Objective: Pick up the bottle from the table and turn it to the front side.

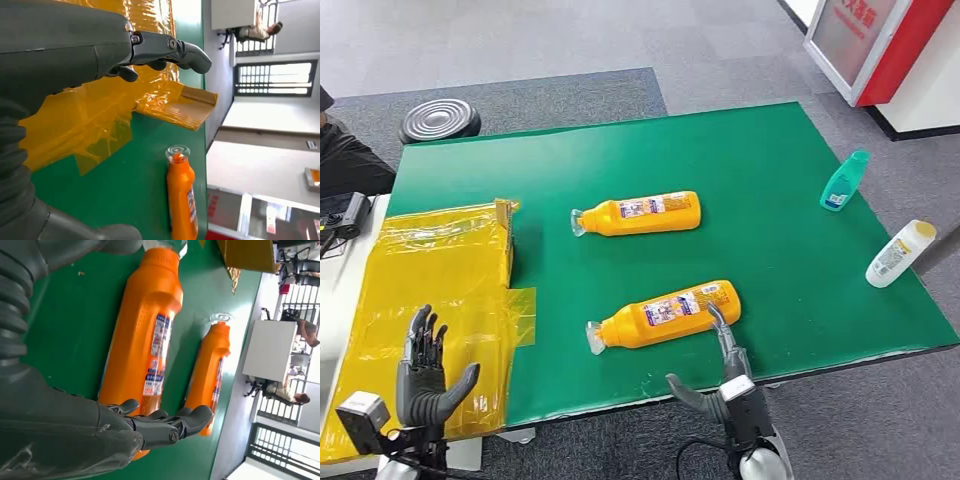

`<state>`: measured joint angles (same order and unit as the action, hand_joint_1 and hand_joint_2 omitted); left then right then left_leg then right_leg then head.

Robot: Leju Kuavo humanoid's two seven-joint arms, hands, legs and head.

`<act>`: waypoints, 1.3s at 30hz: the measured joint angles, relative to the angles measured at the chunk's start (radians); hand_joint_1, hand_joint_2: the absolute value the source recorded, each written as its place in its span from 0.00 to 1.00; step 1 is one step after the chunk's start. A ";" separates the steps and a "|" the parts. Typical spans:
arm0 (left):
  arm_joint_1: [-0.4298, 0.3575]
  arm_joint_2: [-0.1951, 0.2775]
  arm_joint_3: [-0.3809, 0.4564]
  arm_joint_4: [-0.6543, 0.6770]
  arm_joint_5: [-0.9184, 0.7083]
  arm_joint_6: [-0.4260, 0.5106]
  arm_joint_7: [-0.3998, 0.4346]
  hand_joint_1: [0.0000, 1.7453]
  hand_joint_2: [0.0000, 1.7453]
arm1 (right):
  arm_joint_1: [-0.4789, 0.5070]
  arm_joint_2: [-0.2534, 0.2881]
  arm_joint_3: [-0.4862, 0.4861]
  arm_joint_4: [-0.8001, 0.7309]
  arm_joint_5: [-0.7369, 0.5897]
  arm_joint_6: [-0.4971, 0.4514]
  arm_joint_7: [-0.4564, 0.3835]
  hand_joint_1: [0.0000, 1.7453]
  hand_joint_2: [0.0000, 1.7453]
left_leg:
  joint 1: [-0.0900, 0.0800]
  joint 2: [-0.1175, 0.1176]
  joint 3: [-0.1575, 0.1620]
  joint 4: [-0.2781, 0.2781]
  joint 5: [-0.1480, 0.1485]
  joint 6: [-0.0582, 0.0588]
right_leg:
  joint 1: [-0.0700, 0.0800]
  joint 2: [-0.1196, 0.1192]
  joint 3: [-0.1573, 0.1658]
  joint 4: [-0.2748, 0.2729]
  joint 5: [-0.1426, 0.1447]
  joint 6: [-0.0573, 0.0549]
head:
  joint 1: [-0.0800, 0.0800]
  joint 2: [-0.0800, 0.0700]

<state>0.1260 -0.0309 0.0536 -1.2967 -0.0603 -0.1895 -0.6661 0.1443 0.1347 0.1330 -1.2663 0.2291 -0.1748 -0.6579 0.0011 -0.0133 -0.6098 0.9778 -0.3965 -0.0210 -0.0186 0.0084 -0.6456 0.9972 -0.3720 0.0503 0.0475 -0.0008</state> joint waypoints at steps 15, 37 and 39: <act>0.108 0.075 0.011 -0.118 -0.019 -0.129 0.000 0.00 1.00 | -0.017 -0.202 0.161 -0.328 0.466 -0.128 0.241 0.00 1.00 | 0.000 0.000 0.000 0.000 0.000 0.001 | -0.001 0.000 0.001 0.000 0.001 0.000 | 0.000 0.000; 0.015 0.059 0.007 -0.109 0.016 -0.209 0.000 0.00 1.00 | -0.503 -0.499 0.365 -0.101 0.517 0.415 0.482 0.00 1.00 | -0.002 0.000 -0.001 0.000 0.007 0.002 | -0.002 0.000 0.000 0.000 0.009 0.002 | 0.000 0.000; 0.000 0.059 0.005 -0.094 0.017 -0.212 0.000 0.00 1.00 | -0.579 -0.513 0.415 -0.032 0.516 0.443 0.485 0.00 1.00 | -0.002 0.000 -0.002 0.000 0.009 0.001 | -0.002 0.000 -0.001 0.000 0.010 0.002 | 0.000 0.000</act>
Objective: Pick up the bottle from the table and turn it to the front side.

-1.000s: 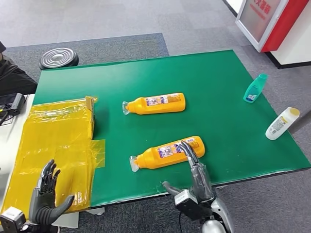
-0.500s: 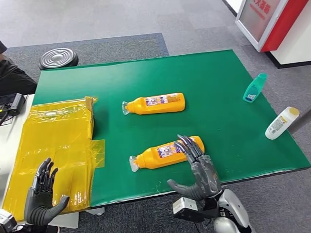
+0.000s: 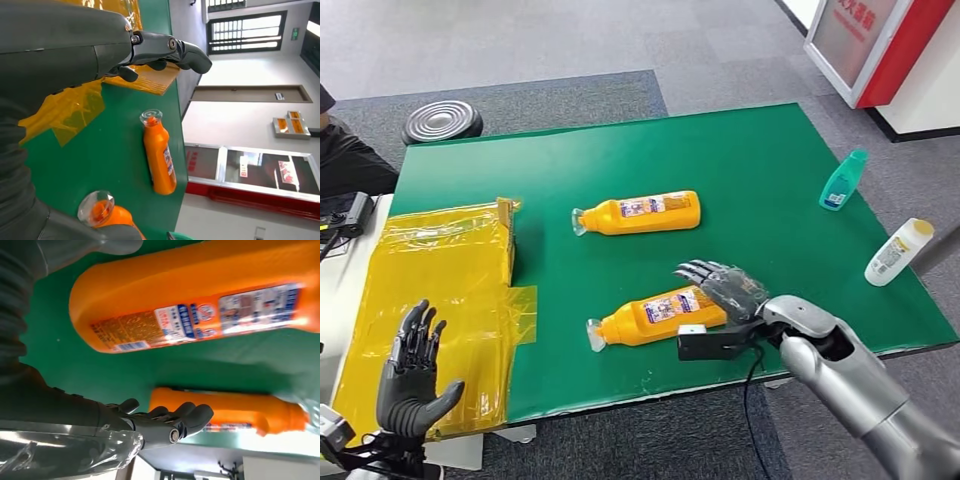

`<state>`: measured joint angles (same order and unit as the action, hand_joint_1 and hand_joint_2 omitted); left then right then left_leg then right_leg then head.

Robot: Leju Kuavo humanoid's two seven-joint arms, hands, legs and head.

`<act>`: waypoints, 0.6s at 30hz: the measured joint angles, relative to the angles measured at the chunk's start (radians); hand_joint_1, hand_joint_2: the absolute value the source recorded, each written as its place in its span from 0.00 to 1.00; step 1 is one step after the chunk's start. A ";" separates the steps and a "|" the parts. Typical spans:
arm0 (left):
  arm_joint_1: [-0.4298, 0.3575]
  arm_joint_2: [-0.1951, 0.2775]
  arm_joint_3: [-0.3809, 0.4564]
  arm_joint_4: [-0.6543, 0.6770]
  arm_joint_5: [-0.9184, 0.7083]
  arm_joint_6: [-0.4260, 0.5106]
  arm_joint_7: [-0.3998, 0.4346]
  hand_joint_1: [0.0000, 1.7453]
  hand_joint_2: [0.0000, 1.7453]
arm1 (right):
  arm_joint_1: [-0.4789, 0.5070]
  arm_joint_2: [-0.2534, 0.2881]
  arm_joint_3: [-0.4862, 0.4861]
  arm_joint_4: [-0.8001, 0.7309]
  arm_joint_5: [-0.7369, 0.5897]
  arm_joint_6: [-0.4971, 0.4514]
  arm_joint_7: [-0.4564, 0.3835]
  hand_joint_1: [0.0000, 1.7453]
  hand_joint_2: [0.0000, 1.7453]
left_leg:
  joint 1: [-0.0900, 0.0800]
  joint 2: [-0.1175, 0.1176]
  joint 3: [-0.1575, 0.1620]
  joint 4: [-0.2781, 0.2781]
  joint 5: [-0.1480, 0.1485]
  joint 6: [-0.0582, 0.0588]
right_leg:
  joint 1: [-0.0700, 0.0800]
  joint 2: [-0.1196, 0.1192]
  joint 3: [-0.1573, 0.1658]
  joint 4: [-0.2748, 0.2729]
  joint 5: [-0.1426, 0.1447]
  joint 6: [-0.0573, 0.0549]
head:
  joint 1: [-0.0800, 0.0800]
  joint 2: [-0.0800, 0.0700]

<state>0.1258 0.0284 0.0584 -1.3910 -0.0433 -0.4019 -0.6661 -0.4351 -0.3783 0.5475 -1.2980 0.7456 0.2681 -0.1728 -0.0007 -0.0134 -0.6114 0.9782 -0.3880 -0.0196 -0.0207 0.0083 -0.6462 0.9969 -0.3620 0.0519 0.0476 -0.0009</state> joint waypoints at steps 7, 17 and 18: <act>-0.030 -0.004 -0.004 0.027 0.003 -0.006 0.000 0.00 1.00 | -0.170 -0.004 0.141 0.202 -0.006 0.058 0.002 0.00 1.00 | 0.000 0.000 0.000 0.000 0.001 0.000 | 0.001 0.000 -0.001 0.000 0.001 -0.001 | 0.000 0.000; -0.050 -0.005 -0.010 0.055 0.004 -0.006 0.000 0.00 1.00 | -0.220 -0.002 0.234 0.330 -0.040 0.092 0.003 0.57 1.00 | 0.000 0.000 -0.001 0.000 0.000 0.000 | 0.001 0.000 -0.001 0.000 0.000 0.000 | 0.000 0.000; -0.053 -0.005 -0.011 0.057 0.004 -0.006 0.000 0.00 1.00 | -0.223 0.000 0.241 0.338 -0.043 0.090 0.006 0.82 1.00 | 0.000 0.000 -0.001 0.000 0.000 0.000 | 0.001 0.000 -0.001 0.000 0.000 0.000 | 0.000 0.000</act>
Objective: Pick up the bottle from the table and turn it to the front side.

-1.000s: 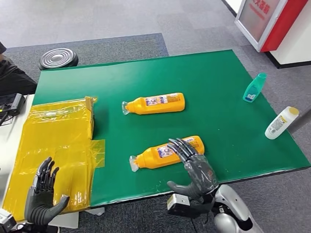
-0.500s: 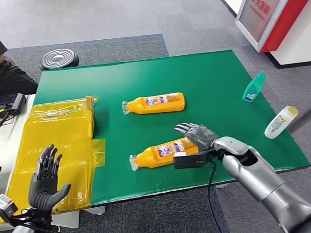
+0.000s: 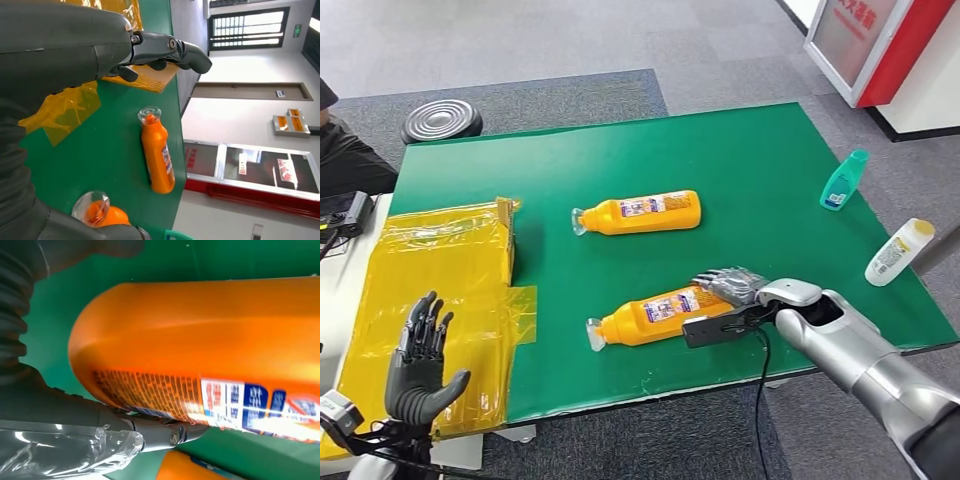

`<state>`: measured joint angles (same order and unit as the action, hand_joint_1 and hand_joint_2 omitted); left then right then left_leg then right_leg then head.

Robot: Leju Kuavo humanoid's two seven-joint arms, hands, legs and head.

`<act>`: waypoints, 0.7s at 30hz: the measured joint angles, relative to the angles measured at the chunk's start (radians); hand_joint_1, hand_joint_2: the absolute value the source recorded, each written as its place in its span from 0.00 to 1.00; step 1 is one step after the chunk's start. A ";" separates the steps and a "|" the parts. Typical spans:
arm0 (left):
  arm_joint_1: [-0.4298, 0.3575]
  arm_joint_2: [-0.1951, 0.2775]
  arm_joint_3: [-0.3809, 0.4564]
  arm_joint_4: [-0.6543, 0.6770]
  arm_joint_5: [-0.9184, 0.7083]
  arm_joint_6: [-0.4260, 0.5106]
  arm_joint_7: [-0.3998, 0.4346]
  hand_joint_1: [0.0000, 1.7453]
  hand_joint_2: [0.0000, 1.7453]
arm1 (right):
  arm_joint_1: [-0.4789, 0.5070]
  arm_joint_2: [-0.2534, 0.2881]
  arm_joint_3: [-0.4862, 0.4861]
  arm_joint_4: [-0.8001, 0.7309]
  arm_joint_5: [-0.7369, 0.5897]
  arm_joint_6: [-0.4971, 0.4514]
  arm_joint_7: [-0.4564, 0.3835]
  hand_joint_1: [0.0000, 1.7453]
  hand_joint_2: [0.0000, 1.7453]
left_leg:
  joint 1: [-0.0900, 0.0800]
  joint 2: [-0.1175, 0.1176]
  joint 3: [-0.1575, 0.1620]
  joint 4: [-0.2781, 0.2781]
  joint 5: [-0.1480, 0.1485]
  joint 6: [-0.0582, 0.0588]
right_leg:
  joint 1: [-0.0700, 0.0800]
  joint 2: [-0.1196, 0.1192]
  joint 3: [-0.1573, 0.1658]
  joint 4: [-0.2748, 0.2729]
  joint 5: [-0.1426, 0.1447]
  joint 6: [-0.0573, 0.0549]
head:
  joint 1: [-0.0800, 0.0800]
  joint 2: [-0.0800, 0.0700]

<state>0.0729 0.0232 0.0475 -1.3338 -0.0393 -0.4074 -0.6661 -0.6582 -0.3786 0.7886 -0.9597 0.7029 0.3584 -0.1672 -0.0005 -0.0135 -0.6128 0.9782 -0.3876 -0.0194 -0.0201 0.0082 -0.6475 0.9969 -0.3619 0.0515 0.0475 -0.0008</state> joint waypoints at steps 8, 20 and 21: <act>-0.012 -0.003 -0.006 0.014 0.005 0.001 0.000 0.00 1.00 | -0.005 0.018 0.031 0.048 -0.027 -0.066 0.000 1.00 1.00 | 0.000 0.000 0.000 0.000 0.000 0.000 | 0.000 0.000 0.000 0.000 0.000 0.000 | 0.000 0.000; 0.024 -0.029 0.063 0.001 0.044 -0.101 0.000 0.00 1.00 | 0.197 0.013 -0.084 -0.175 -0.154 -0.326 0.020 1.00 1.00 | 0.000 0.000 -0.002 0.000 -0.001 -0.001 | 0.000 0.000 -0.002 0.000 -0.002 0.000 | 0.000 0.000; 0.032 -0.037 0.071 -0.003 0.042 -0.110 0.000 0.00 1.00 | 0.229 0.020 -0.107 -0.209 -0.163 -0.351 0.023 1.00 1.00 | 0.000 0.000 -0.002 0.000 -0.002 -0.001 | 0.000 0.000 -0.002 0.000 -0.002 0.000 | 0.000 0.000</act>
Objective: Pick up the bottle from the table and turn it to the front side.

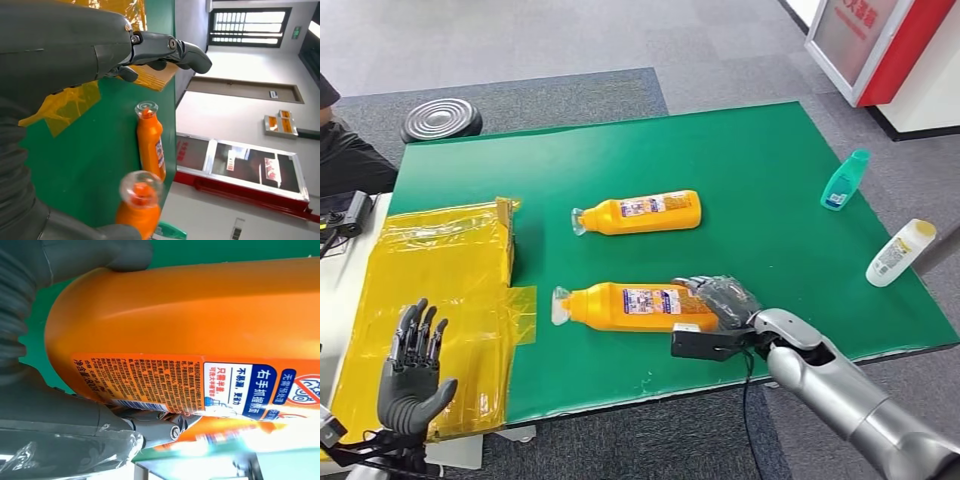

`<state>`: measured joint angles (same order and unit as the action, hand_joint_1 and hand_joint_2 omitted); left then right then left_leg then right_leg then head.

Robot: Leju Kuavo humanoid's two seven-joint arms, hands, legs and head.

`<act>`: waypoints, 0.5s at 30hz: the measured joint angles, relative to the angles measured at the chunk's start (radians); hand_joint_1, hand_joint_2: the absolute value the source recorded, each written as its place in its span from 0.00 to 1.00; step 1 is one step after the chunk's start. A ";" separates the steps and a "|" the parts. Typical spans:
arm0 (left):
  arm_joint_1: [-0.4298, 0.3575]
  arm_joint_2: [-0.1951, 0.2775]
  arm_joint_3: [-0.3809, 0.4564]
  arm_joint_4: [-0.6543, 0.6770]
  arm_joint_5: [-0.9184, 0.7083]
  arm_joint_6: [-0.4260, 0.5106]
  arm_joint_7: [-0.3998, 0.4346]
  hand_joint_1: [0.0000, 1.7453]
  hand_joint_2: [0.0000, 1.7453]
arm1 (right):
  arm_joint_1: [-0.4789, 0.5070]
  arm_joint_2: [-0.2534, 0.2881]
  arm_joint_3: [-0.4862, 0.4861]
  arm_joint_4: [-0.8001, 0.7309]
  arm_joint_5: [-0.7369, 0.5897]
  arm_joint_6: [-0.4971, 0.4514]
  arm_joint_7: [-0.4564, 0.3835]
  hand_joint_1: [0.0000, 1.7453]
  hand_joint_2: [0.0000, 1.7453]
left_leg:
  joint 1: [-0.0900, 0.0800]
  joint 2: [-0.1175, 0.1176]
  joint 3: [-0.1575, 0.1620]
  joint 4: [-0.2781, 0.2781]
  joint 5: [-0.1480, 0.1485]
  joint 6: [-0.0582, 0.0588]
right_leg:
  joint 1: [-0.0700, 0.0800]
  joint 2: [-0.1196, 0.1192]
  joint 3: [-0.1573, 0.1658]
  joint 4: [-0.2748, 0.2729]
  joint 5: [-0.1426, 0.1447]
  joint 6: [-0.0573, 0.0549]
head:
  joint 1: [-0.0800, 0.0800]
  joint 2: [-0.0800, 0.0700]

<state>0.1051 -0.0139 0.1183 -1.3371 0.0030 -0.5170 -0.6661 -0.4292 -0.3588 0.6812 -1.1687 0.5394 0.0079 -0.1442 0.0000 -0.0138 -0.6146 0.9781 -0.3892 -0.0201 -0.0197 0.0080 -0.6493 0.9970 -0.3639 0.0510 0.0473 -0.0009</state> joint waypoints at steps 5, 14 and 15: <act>0.037 -0.048 0.013 -0.007 -0.001 -0.051 0.000 0.00 1.00 | 0.143 0.079 -0.116 -0.136 -0.015 -0.071 -0.005 1.00 1.00 | 0.000 0.000 0.000 0.000 -0.002 0.000 | 0.000 0.000 0.000 0.000 -0.002 0.000 | 0.000 0.000; 0.029 -0.077 -0.035 0.027 0.025 -0.140 0.006 0.00 1.00 | 0.213 0.269 -0.187 -0.153 0.013 -0.122 -0.074 1.00 1.00 | 0.001 0.000 0.000 0.000 -0.002 -0.001 | 0.001 0.000 -0.002 0.000 -0.002 -0.001 | 0.000 0.000; 0.026 -0.077 -0.043 0.029 0.029 -0.140 0.007 0.00 1.00 | 0.213 0.284 -0.188 -0.147 0.016 -0.128 -0.075 1.00 1.00 | 0.001 0.000 0.000 0.000 -0.001 -0.001 | 0.001 0.000 -0.002 0.000 -0.002 -0.001 | 0.000 0.000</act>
<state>0.1307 -0.0910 0.0753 -1.3077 0.0315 -0.6571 -0.6590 -0.2160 -0.0752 0.4936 -1.3154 0.5557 -0.1199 -0.2193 0.0007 -0.0136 -0.6149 0.9781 -0.3906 -0.0215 -0.0190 0.0082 -0.6508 0.9970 -0.3656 0.0500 0.0475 -0.0009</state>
